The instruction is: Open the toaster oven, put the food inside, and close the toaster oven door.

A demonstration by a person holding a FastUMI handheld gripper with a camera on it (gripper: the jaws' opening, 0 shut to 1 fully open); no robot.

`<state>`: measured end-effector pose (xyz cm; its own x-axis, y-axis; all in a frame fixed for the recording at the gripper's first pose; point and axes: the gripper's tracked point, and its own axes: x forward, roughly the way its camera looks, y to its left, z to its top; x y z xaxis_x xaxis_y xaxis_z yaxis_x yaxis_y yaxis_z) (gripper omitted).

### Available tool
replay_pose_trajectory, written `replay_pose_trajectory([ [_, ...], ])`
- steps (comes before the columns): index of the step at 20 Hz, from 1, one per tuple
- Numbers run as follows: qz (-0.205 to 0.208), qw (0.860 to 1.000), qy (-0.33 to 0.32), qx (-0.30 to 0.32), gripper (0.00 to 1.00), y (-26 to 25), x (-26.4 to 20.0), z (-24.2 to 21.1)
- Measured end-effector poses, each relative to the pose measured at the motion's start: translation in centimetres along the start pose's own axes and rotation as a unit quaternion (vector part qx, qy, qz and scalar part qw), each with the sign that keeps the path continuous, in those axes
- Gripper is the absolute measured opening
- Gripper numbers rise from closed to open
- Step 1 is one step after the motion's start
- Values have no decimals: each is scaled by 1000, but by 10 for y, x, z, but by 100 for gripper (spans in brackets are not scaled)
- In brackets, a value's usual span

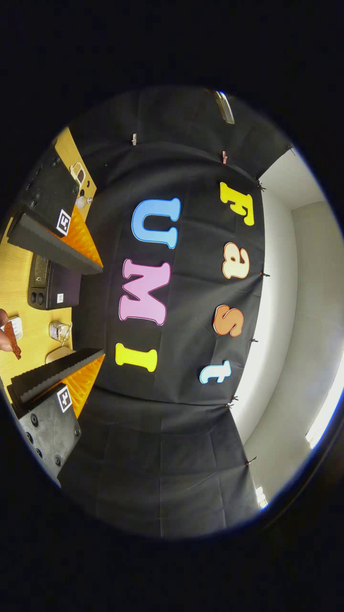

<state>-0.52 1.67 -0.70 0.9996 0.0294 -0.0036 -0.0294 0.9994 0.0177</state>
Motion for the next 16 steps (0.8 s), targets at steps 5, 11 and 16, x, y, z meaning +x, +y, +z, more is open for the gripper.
replay_pose_trajectory([
  [5, 12, 1000, 3, 5, 97, 17, 2, -9],
  [11, 53, 998, 10, 20, 97, 70, 25, -34],
  [16, 71, 996, 28, 44, 97, 120, 54, -79],
])
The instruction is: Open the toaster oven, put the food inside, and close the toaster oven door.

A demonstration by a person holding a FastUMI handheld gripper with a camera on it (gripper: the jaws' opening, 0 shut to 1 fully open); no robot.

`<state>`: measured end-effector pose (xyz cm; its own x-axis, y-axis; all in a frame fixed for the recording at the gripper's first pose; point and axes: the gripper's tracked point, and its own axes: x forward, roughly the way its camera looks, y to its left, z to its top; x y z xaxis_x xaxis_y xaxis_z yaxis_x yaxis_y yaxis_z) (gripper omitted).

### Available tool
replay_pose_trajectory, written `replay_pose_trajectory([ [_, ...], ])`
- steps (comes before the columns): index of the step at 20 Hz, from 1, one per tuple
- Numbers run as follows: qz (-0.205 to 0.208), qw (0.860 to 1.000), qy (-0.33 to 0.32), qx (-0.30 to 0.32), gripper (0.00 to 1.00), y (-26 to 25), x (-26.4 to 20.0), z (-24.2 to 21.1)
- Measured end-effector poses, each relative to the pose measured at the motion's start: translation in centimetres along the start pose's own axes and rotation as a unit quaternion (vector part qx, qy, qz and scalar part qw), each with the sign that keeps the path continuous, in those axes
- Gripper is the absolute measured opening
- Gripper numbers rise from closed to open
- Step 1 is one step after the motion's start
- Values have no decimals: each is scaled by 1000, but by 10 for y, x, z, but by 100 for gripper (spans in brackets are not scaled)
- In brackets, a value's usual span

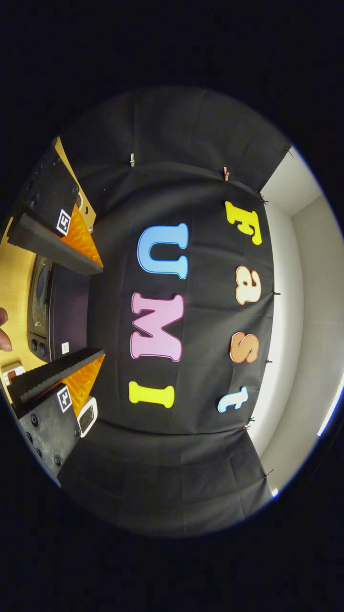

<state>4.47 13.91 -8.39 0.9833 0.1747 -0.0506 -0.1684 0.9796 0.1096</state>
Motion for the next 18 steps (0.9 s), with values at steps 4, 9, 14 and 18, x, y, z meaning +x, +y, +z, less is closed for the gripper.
replay_pose_trajectory([
  [4, -1, 999, 31, 12, 97, 17, 28, -60],
  [9, -13, 996, 86, 17, 97, 27, 58, -137],
  [14, -19, 992, 122, 34, 97, 31, 70, -184],
  [18, -17, 988, 148, 30, 98, 36, 76, -212],
])
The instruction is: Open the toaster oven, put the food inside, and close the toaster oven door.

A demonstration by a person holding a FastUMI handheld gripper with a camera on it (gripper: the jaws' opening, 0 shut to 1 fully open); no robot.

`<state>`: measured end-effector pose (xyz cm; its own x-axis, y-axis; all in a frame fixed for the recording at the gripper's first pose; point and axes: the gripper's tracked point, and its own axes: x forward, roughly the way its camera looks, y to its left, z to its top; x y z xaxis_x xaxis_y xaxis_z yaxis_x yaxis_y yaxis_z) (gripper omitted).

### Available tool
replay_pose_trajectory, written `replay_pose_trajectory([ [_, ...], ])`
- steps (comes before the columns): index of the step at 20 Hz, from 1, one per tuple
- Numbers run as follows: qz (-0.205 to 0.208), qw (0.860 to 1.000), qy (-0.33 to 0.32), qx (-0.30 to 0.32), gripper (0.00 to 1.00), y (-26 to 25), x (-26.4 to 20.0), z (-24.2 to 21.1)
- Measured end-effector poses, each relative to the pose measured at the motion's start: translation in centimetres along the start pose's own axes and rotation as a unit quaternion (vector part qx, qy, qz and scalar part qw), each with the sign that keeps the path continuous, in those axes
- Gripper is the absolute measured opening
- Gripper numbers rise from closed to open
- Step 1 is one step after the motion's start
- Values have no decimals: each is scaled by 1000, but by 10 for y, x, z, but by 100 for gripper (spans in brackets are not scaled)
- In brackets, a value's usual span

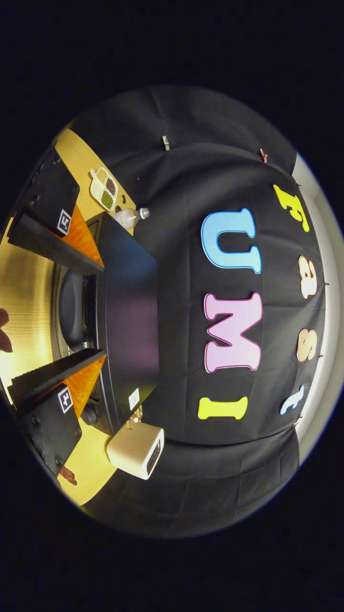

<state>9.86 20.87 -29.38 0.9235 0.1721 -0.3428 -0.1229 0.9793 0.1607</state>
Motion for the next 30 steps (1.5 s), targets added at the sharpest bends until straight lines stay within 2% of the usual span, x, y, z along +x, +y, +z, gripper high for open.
replay_pose_trajectory([
  [5, -4, 1000, 11, -7, 98, 3, 11, -11],
  [7, -25, 999, 19, 2, 98, -7, 17, -8],
  [11, -15, 1000, 19, -8, 99, -3, 15, -13],
  [19, -18, 999, 34, -8, 98, -3, -17, -33],
  [30, -17, 997, 71, 15, 98, -4, -59, -83],
])
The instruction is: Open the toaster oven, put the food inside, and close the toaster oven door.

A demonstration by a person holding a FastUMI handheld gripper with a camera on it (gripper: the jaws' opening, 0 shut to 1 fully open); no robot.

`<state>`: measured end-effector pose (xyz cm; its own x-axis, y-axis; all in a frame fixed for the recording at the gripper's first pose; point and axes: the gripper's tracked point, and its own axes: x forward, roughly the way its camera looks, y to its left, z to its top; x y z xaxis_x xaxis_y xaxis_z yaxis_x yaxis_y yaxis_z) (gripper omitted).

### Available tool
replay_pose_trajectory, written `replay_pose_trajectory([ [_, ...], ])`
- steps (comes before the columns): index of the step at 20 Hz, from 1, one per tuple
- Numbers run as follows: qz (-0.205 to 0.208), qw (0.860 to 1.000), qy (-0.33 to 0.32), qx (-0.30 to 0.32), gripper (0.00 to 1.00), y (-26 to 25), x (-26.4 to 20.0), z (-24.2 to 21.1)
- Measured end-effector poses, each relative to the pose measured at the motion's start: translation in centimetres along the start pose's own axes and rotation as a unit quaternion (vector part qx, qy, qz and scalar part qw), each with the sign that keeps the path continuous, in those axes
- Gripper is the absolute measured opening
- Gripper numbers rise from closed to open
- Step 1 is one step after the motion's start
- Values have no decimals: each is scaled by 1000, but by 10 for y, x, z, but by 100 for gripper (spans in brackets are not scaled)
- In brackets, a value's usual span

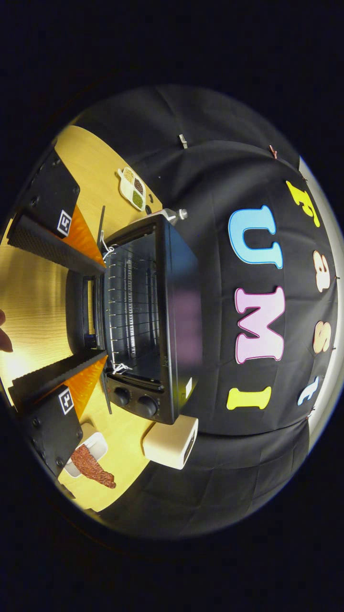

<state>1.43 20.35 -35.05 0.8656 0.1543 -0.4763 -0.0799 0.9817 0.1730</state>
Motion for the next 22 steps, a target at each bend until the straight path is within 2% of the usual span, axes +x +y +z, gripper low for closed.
replay_pose_trajectory([
  [5, -2, 999, 46, -20, 98, -3, -10, -40],
  [8, 1, 992, 125, -19, 97, -9, -13, -86],
  [10, 5, 989, 150, -5, 97, -12, -17, -99],
  [14, 24, 992, 124, -11, 97, -19, -34, -80],
  [19, 42, 996, 79, 5, 97, -36, -54, -25],
  [22, 77, 995, 59, 11, 98, -49, -68, 12],
])
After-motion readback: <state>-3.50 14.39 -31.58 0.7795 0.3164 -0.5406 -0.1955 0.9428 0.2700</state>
